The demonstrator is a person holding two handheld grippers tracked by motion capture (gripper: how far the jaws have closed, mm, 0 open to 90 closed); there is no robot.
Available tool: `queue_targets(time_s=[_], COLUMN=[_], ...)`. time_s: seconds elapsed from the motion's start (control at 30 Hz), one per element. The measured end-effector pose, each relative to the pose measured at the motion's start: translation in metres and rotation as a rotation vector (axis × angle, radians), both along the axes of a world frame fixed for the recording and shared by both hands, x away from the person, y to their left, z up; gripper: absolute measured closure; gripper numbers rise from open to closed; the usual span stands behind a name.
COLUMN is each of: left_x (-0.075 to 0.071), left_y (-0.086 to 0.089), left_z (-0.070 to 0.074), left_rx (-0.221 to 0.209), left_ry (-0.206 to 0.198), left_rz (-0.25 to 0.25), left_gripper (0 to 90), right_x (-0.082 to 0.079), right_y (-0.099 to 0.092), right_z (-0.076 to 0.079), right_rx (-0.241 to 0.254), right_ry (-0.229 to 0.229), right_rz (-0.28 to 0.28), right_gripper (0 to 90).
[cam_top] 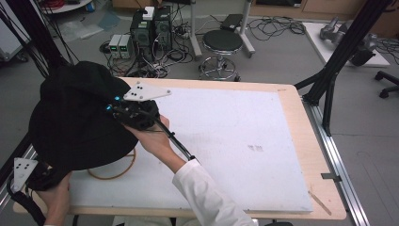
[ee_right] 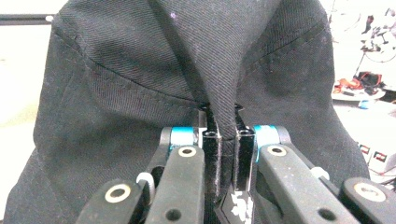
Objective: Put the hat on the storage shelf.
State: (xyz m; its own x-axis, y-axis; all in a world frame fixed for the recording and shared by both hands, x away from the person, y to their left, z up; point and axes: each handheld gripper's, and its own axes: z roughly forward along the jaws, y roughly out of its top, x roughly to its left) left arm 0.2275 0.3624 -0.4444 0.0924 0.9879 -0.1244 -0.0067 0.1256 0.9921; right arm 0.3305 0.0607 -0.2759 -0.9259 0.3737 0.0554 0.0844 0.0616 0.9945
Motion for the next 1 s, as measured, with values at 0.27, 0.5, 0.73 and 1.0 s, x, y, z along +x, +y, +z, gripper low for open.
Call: queue_targets(time_s=[0.27, 0.5, 0.73, 1.0], left_x=[0.0003, 0.0004, 0.0004, 0.0004], left_y=[-0.0002, 0.0000, 0.0002, 0.0002], left_z=[-0.0001, -0.0002, -0.0001, -0.0003], left_rx=[0.003, -0.003, -0.001, -0.003], left_ry=[0.003, -0.001, -0.002, 0.001], left_rz=[0.000, 0.001, 0.000, 0.000], left_gripper=[23.9, 23.9, 23.9, 23.9], right_x=[0.0031, 0.0043, 0.0050, 0.0064], right_y=[0.0026, 0.0025, 0.0026, 0.0017], right_z=[-0.0047, -0.0066, -0.0069, -0.0070], right_rx=[-0.050, -0.055, -0.050, -0.041], right_ry=[0.028, 0.045, 0.043, 0.049], right_rz=[0.022, 0.030, 0.033, 0.038], right_gripper=[85.9, 85.4, 84.3, 82.6])
